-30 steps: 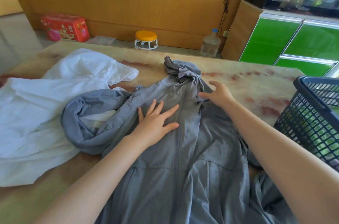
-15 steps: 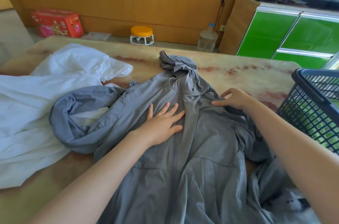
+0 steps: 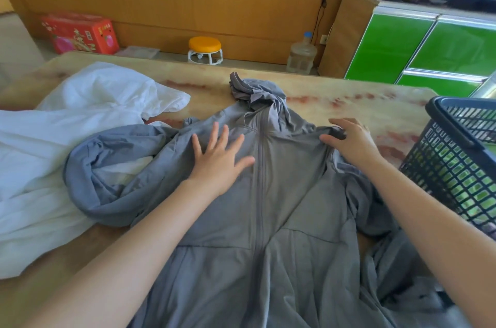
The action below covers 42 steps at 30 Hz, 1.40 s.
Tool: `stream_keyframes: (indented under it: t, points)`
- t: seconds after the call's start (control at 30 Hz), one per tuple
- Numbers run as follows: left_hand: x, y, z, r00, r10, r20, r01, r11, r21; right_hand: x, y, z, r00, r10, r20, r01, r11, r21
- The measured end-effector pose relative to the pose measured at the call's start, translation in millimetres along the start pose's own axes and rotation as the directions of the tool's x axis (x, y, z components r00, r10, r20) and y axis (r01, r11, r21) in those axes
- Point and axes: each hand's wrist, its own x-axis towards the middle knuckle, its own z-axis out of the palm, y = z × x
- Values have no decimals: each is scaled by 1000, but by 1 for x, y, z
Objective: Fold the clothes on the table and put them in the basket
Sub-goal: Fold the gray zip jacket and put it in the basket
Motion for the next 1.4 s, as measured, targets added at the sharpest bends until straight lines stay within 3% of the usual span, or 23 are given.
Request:
stream_keyframes:
  t: [0.07,0.13,0.27,0.4,0.5,0.57,0.63,0.73,0.83,0.97,1.07,1.13,1.23,1.4]
  points:
    - [13,-12,-11,986,-51,-158,55,998,21,-6,4,0,998,53,14,-52,998,-44]
    - [29,-27,-22,970,-134,-205,137,991,2,-8,13,-2,989,140,45,-141,990,6]
    - [48,-47,-25,945,-211,-251,139,951,-275,-13,23,-3,982,191,-10,-188,973,132]
    - [49,-49,-19,892,-243,-381,78,913,-400,-13,20,-3,996,84,1,-83,979,187]
    - [53,-57,-25,800,-273,-534,42,914,-403,-8,24,-13,994,36,-101,-20,989,148]
    - [60,-64,-30,776,-306,-551,53,903,-427,-3,31,-17,984,63,-166,-45,993,112]
    - [63,-65,-31,803,-296,-518,82,915,-396,0,36,-13,984,106,-145,-95,993,76]
    - [63,-54,-23,878,-175,-445,110,979,-169,0,33,-3,986,147,-79,-149,989,-24]
    - [58,-32,-18,935,92,-341,-115,992,-49,-5,13,-1,999,12,-45,-17,993,-118]
    - [53,-4,-6,941,334,-58,-334,942,3,-12,-28,12,956,-214,200,239,964,-114]
    - [57,3,5,963,237,129,-242,970,30,-13,-49,32,894,-259,366,325,936,-133]
    - [61,1,9,975,144,167,-153,987,44,-9,-50,45,884,-179,431,311,915,-256]
    - [67,3,7,980,64,188,-74,996,48,-3,-48,50,906,-89,414,249,903,-350]
    - [58,17,-4,968,38,248,-39,999,0,-11,-62,48,902,-68,426,211,930,-300]
